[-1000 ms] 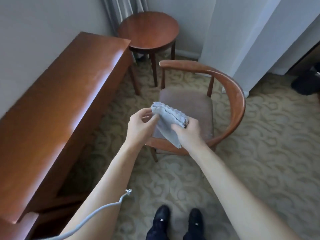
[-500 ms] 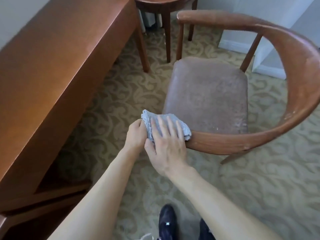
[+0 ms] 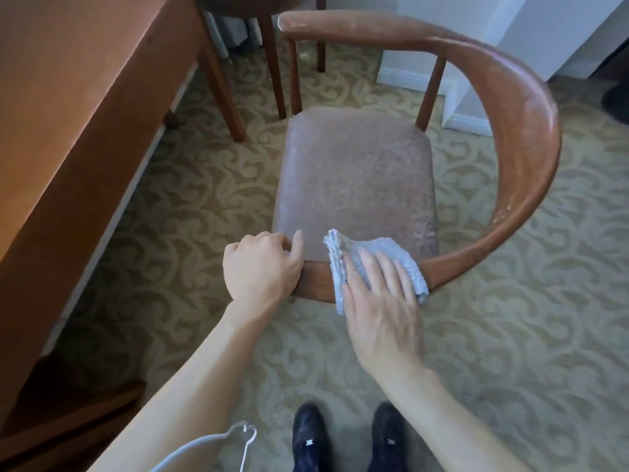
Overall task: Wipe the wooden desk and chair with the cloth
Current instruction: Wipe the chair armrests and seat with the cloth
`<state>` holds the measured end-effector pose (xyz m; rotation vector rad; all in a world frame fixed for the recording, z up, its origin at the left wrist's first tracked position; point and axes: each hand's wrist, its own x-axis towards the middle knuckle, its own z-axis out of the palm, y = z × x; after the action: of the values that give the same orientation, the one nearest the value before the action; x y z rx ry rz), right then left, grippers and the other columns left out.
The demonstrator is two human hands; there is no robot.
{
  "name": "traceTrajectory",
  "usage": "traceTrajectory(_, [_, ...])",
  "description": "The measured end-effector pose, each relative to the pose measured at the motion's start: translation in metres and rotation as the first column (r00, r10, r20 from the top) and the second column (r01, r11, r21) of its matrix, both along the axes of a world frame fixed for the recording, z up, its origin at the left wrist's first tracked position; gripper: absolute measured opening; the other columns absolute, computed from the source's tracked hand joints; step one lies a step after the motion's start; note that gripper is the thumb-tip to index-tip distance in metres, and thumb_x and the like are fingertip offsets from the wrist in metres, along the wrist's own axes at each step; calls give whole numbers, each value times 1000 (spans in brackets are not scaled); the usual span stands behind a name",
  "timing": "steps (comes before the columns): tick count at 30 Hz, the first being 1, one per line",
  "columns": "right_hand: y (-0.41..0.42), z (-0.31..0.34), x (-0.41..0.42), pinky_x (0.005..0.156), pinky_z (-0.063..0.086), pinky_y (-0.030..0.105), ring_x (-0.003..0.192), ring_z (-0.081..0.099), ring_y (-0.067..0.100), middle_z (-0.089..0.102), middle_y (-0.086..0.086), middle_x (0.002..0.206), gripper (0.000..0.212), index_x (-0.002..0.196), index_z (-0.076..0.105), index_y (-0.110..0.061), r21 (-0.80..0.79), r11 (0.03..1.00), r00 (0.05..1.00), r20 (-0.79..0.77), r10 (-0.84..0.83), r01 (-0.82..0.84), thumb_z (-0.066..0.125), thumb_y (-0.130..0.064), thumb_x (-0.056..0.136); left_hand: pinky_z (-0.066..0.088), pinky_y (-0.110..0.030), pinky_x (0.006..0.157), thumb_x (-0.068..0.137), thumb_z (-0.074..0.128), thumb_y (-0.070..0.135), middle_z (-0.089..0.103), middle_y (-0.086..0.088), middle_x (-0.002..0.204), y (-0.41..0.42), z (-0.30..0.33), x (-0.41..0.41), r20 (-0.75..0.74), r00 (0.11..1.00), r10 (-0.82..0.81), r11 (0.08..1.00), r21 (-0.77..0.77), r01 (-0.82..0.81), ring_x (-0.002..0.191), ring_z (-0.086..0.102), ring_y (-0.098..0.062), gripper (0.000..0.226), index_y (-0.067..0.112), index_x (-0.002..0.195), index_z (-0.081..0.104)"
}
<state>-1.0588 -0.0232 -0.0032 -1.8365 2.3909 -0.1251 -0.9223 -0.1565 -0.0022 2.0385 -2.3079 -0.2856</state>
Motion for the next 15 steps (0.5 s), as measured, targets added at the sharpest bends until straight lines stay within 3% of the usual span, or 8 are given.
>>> traceTrajectory(5, [10, 7, -46, 125, 21, 50, 148, 36, 32, 48, 8, 155, 55, 152, 46, -19, 27, 988, 986, -73, -151, 153, 20, -36, 107, 44, -38, 70, 97, 38, 42, 58, -4, 57, -3, 1, 1, 35, 999, 11, 1000, 24, -12, 61, 54, -29, 55, 13, 51, 52])
traceTrajectory(9, [-2, 9, 8, 126, 22, 51, 151, 33, 32, 42, 9, 160, 52, 156, 38, -20, 21, 992, 993, 12, -121, 120, 25, -31, 107, 40, -37, 63, 94, 38, 35, 57, -3, 54, -2, 0, -1, 40, 999, 5, 999, 42, -7, 56, 50, -29, 49, 13, 52, 49])
traceTrajectory(12, [-21, 4, 68, 123, 27, 52, 150, 35, 33, 43, 11, 160, 54, 154, 41, -16, -45, 997, 994, 88, -65, 69, 44, -30, 102, 29, -32, 54, 89, 34, 26, 54, -3, 51, -3, -1, 4, 46, 998, -48, 999, 12, 47, 50, 45, -30, 37, 14, 56, 43])
traceTrajectory(15, [-30, 1, 89, 125, 22, 52, 154, 26, 34, 35, 9, 164, 57, 156, 34, -14, -45, 996, 989, 128, -71, 78, 46, -28, 102, 35, -32, 52, 93, 36, 21, 53, -1, 50, -4, 2, 6, 10, 999, -39, 999, 26, 38, 49, 52, -31, 36, 13, 59, 45])
